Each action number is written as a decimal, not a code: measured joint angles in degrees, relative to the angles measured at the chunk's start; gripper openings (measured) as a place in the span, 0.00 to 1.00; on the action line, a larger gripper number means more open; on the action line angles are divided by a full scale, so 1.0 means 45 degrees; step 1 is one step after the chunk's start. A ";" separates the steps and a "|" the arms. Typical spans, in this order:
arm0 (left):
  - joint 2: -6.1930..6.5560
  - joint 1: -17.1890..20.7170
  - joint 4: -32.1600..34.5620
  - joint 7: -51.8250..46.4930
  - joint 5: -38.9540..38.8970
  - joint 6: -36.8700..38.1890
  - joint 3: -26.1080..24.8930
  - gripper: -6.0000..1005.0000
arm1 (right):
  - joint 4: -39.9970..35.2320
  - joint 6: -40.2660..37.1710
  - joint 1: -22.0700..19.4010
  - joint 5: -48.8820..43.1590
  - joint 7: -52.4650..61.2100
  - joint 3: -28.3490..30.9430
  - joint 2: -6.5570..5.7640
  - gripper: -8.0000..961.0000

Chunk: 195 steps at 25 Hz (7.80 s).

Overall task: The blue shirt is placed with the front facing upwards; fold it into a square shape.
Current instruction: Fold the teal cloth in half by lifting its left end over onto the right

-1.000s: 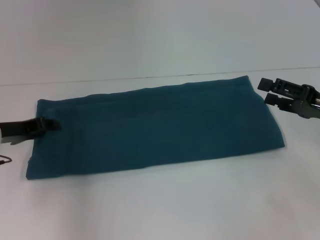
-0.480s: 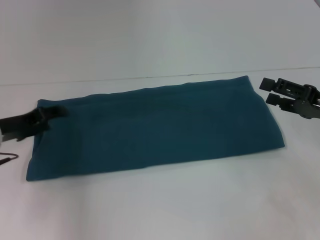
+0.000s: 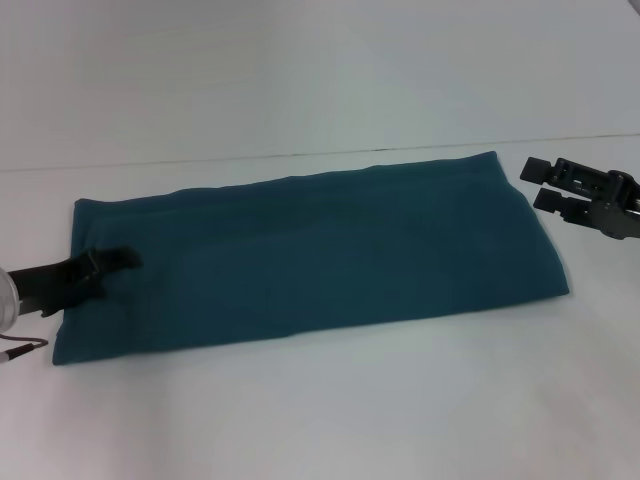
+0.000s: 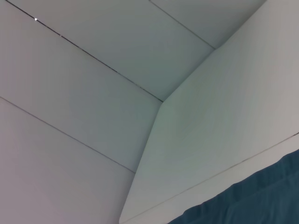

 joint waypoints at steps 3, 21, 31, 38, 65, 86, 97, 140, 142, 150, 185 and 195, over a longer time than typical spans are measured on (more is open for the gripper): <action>0.0006 -0.0019 -0.0132 0.0080 0.0004 -0.0029 0.0036 0.74 | 0.0028 0.0003 0.0000 -0.0001 -0.0001 0.0000 0.0000 0.93; 0.0002 -0.0141 0.0432 -0.0084 -0.0018 -0.0055 0.0025 0.73 | 0.0159 0.0012 -0.0026 -0.0009 -0.0026 0.0000 -0.0012 0.93; 0.0091 -0.0155 -0.0514 0.0069 0.0009 -0.0689 0.0088 0.74 | 0.0159 -0.0036 0.0035 -0.0019 0.0030 -0.0009 -0.0057 0.93; 0.0025 0.0013 0.0032 0.0068 -0.0068 -0.0417 0.0098 0.73 | 0.0158 -0.0065 0.0020 0.0003 0.0049 -0.0012 -0.0059 0.93; 0.0055 0.0350 0.0631 -0.0132 -0.0106 -0.0230 0.0065 0.74 | 0.0158 -0.0005 0.0120 -0.0013 0.0074 -0.0001 -0.0073 0.93; 0.0331 0.0220 0.0167 0.1742 0.0647 -0.1019 0.0090 0.74 | 0.0158 0.0006 0.0114 -0.0013 0.0067 -0.0001 -0.0079 0.93; 0.0340 0.0158 -0.0050 0.1670 0.0657 -0.0960 0.0133 0.74 | 0.0172 -0.0002 0.0031 -0.0012 0.0071 0.0000 -0.0080 0.93; 0.0353 -0.0635 -0.0252 0.1963 0.0653 0.0819 0.0170 0.56 | 0.0195 -0.0041 -0.0038 0.0067 -0.0016 0.0031 -0.0099 0.92; 0.0354 -0.0637 -0.0252 0.1964 0.0656 0.0817 0.0172 0.48 | 0.0198 -0.0043 -0.0038 0.0067 -0.0023 0.0042 -0.0098 0.92; 0.0354 -0.0642 -0.0246 0.1967 0.0657 0.0796 0.0198 0.12 | 0.0199 -0.0023 -0.0054 0.0067 -0.0026 0.0042 -0.0098 0.92; 0.0540 0.0080 0.0442 0.3086 -0.1234 0.2004 -0.0877 0.07 | 0.0334 -0.0036 -0.0117 0.0010 -0.0025 0.0214 -0.0118 0.92; 0.1142 0.0353 0.0441 0.3006 -0.0508 0.2029 -0.2764 0.07 | 0.0353 -0.0037 -0.0110 0.0047 0.0025 0.0214 -0.0118 0.92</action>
